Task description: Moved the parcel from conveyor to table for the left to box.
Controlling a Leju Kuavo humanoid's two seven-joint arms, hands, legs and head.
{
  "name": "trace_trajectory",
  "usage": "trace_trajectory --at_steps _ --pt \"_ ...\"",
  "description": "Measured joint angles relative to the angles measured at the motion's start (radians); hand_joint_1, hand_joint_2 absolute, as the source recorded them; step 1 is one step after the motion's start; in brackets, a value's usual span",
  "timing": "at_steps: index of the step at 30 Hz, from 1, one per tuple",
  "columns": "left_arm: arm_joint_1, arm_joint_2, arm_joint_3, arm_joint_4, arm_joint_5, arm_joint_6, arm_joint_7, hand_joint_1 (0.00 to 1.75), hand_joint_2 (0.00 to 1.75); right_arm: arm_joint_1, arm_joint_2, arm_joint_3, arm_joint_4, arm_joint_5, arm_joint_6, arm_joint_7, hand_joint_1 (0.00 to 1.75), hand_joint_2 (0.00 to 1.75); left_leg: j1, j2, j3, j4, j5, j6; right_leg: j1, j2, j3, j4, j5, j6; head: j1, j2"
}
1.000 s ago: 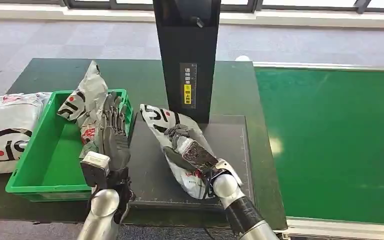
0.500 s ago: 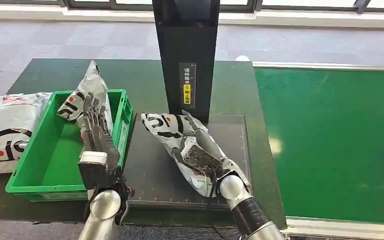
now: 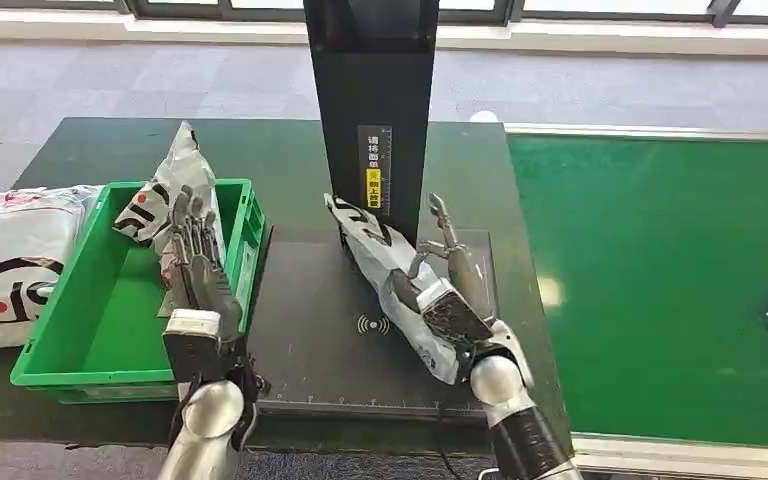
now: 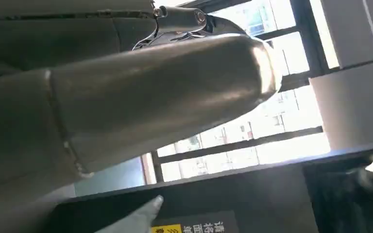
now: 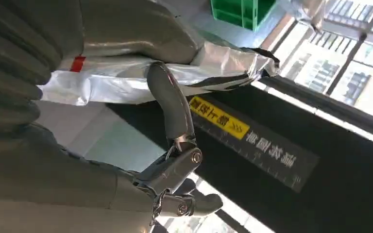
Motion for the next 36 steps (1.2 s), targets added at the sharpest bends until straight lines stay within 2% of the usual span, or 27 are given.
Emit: trace_trajectory --at_steps 5,6,15,36 --pt "0.0 0.005 -0.002 0.014 -0.092 -0.069 0.044 0.0 0.0 -0.011 0.0 -0.033 -0.001 -0.012 0.009 -0.005 0.0 0.0 0.0 0.0 0.0 0.0 0.0 0.0 0.0 0.0 0.0 0.0 0.0 0.0 0.0 0.0" --pt "0.001 0.007 -0.003 0.018 -0.118 -0.077 0.044 0.0 1.75 -0.018 0.0 -0.038 0.0 -0.016 0.011 -0.006 0.0 0.0 0.0 0.0 0.0 0.0 0.0 0.0 0.0 0.0 0.0 0.0 0.0 0.0 0.0 0.0" --pt "0.002 0.011 -0.023 0.023 -0.286 -0.08 0.076 0.0 1.75 -0.043 0.0 -0.047 0.003 0.003 -0.003 -0.018 0.0 0.0 0.0 0.0 0.0 0.0 0.0 0.0 0.0 0.0 0.0 0.0 0.0 0.0 0.0 0.0" --pt "0.0 0.015 -0.028 0.055 -0.268 -0.067 0.049 0.0 1.75 -0.038 0.0 -0.048 0.003 0.008 -0.013 -0.018 0.0 0.0 0.0 0.0 0.0 0.0 0.0 0.0 0.0 0.0 0.0 0.0 0.0 0.0 0.0 0.0"
